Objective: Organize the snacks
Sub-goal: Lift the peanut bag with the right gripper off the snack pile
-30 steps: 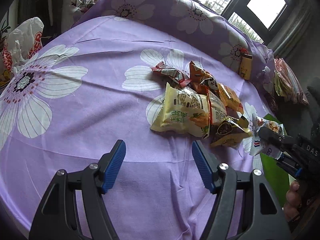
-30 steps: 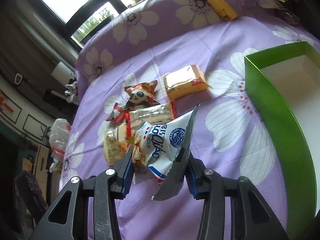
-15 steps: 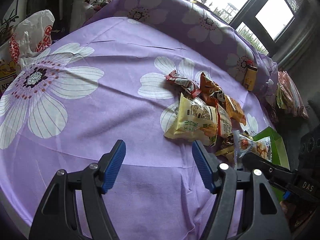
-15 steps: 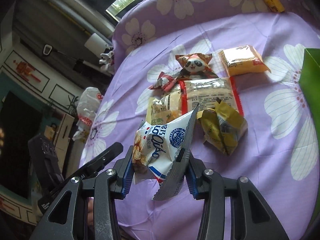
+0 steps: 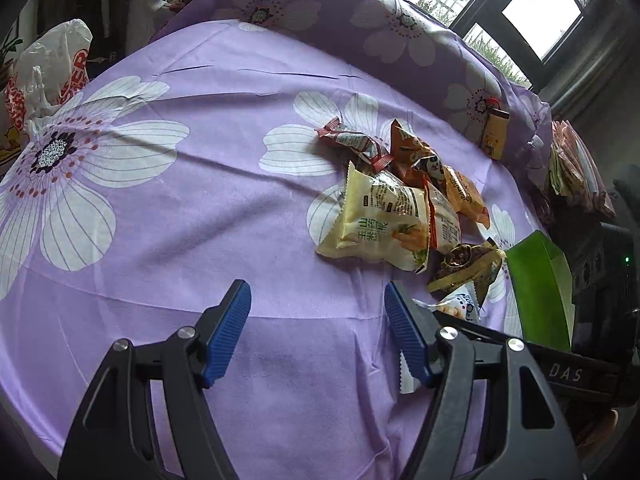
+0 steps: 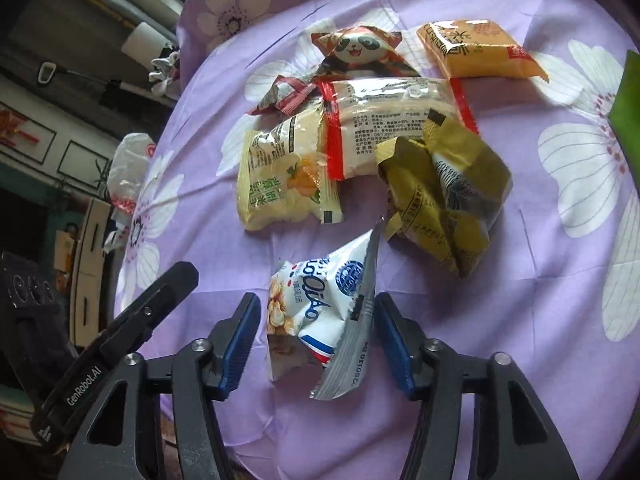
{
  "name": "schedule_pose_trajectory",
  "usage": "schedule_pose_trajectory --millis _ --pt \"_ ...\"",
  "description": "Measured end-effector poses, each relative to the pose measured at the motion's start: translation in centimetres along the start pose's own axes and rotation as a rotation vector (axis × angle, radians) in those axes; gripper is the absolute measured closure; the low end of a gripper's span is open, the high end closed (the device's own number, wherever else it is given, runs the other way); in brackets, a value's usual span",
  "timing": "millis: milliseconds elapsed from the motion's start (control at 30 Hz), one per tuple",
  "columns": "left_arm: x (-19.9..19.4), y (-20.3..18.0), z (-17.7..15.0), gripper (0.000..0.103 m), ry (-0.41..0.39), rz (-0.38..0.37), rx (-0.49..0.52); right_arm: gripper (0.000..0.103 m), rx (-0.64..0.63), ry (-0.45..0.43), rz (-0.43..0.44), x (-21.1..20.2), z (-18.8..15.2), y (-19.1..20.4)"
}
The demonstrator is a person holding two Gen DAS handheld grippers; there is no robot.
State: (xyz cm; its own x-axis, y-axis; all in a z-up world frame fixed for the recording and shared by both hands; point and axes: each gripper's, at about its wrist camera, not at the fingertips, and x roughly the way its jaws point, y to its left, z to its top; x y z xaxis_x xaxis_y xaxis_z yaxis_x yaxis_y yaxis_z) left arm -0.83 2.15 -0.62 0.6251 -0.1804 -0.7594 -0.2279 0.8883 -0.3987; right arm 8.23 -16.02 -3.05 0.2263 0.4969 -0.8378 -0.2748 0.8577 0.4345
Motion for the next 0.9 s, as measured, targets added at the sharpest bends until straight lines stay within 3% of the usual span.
schedule_pose_trajectory --millis 367,533,767,900 --pt "1.4 -3.0 -1.4 0.032 0.108 -0.165 0.066 0.029 0.146 -0.122 0.002 -3.5 0.2 -3.4" --pt "1.8 -4.1 -2.2 0.032 0.167 -0.224 0.082 0.029 0.124 -0.163 0.0 -4.0 0.6 -3.4" --pt "2.8 -4.5 -2.6 0.032 0.197 -0.253 0.053 0.029 0.103 -0.112 0.053 -1.9 1.3 -2.6" --pt "3.0 -4.3 -2.6 0.032 0.191 -0.261 0.027 0.037 0.124 -0.072 0.098 -1.0 1.3 -2.7"
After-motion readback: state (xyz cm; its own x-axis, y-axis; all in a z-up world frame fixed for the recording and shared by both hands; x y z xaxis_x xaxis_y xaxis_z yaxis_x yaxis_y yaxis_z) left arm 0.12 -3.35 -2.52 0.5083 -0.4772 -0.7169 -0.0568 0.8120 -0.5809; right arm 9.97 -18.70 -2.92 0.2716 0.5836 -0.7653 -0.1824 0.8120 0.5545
